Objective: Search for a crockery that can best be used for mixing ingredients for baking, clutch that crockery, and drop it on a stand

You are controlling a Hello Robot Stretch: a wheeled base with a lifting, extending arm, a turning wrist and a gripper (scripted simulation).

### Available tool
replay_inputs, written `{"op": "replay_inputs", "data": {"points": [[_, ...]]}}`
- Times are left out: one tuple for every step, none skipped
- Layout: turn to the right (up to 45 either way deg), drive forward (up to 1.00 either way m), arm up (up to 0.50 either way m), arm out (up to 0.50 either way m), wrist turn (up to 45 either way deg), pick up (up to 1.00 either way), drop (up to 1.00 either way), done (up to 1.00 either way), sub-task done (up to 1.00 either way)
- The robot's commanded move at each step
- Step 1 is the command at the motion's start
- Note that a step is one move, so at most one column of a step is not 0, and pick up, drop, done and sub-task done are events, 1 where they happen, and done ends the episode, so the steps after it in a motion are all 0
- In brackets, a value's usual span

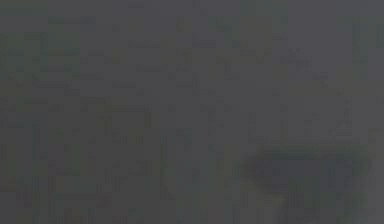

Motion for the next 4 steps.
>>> {"op": "replay_inputs", "data": {"points": [[0.0, 0.00, 0.00, 0.00, 0.0, 1.00, 0.00, 0.00, 0.00], [0.0, 0.00, 0.10, 0.00, 0.0, 0.00, 0.00, 0.00, 0.00], [0.0, 0.00, 0.24, 0.00, 0.0, 0.00, 0.00, 0.00, 0.00], [0.0, 0.00, 0.00, 0.00, -45.0, 0.00, 0.00, 0.00, 0.00]]}}
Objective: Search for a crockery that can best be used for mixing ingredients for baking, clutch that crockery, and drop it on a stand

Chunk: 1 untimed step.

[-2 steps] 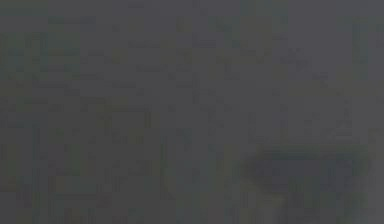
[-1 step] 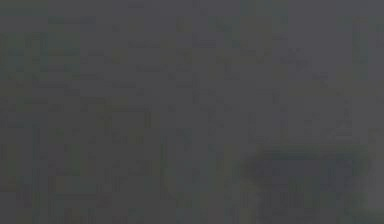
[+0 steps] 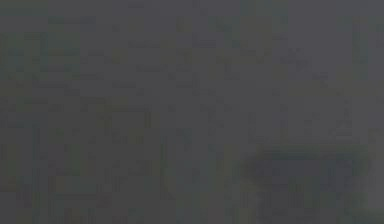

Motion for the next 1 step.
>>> {"op": "replay_inputs", "data": {"points": [[0.0, 0.00, 0.00, 0.00, -45.0, 0.00, 0.00, 0.00, 0.00]]}}
